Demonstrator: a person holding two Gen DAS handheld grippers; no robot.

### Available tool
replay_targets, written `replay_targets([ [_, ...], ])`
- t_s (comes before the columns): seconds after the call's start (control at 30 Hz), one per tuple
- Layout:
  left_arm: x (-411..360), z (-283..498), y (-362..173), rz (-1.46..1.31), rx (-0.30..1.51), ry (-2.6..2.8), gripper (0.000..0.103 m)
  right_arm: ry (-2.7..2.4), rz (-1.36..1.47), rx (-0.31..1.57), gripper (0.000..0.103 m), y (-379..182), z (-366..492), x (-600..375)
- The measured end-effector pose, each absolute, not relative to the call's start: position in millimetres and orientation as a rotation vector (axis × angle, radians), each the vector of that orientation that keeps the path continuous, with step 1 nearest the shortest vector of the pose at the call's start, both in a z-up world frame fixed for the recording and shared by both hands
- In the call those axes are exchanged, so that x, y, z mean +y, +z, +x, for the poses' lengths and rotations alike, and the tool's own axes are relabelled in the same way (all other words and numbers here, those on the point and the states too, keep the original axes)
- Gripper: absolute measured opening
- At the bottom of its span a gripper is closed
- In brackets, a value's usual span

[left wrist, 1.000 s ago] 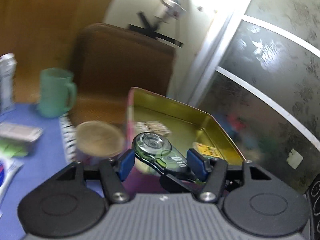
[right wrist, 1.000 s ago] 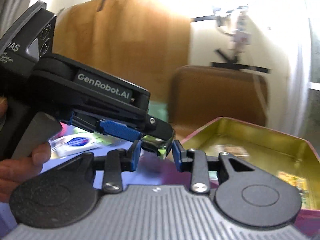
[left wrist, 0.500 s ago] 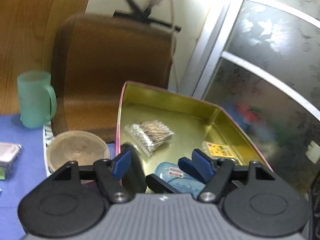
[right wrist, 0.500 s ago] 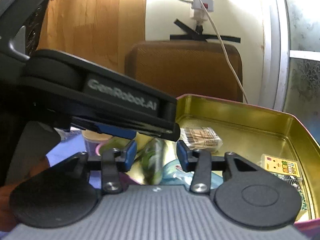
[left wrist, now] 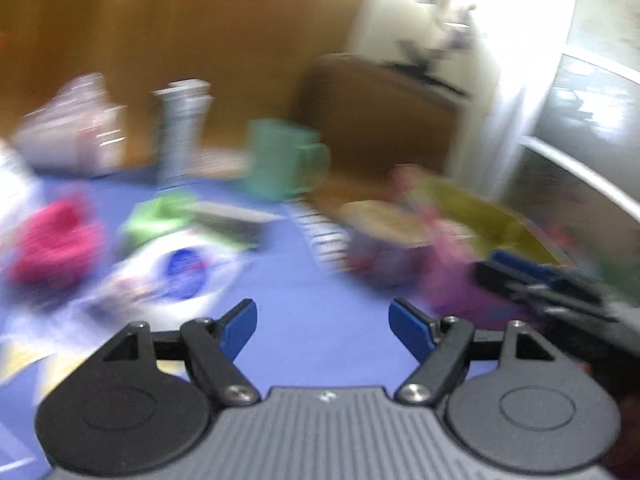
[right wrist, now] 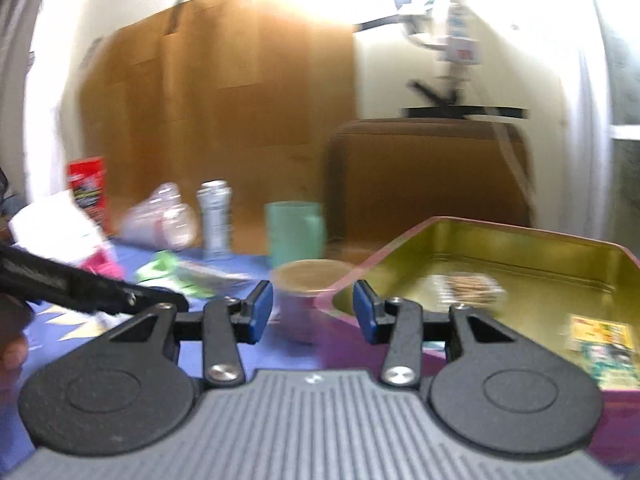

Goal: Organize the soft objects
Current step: 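Move the left tool back over the table, then move the left tool to the clear packet with the smiley keychain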

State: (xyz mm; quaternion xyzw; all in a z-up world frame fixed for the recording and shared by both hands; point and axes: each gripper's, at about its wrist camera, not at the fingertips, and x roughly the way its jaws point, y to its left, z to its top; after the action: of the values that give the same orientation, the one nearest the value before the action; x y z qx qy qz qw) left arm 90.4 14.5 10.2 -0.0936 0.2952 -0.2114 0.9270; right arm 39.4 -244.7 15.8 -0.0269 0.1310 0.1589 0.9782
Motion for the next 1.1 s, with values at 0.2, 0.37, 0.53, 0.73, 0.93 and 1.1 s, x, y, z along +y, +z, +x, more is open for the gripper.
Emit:
replay_targets([
  [0.2, 90, 94, -6, -0.281, 0.607, -0.230, 0.075, 0.478, -0.115, 0.392, 0.047, 6, 64, -186],
  [0.37, 112, 94, -7, -0.412, 0.559, -0.268, 0.075, 0.546, -0.068, 0.503, 0.046, 7, 114, -148],
  [0.53, 106, 88, -3, -0.389, 0.515, -0.296, 0.078, 0.454, -0.144, 0.521, 0.047, 11, 179, -112],
  [0.73, 109, 84, -3, -0.405, 0.500, -0.325, 0.081, 0.447, -0.392, 0.677, 0.090, -11, 238, -75],
  [0.93, 118, 88, -7, -0.473, 0.511, -0.332, 0.082, 0.490, -0.371, 0.716, 0.041, -1, 245, -72],
  [1.1, 120, 88, -8, -0.485, 0.508, -0.331, 0.083, 0.482, -0.296, 0.663, 0.019, 20, 224, -83],
])
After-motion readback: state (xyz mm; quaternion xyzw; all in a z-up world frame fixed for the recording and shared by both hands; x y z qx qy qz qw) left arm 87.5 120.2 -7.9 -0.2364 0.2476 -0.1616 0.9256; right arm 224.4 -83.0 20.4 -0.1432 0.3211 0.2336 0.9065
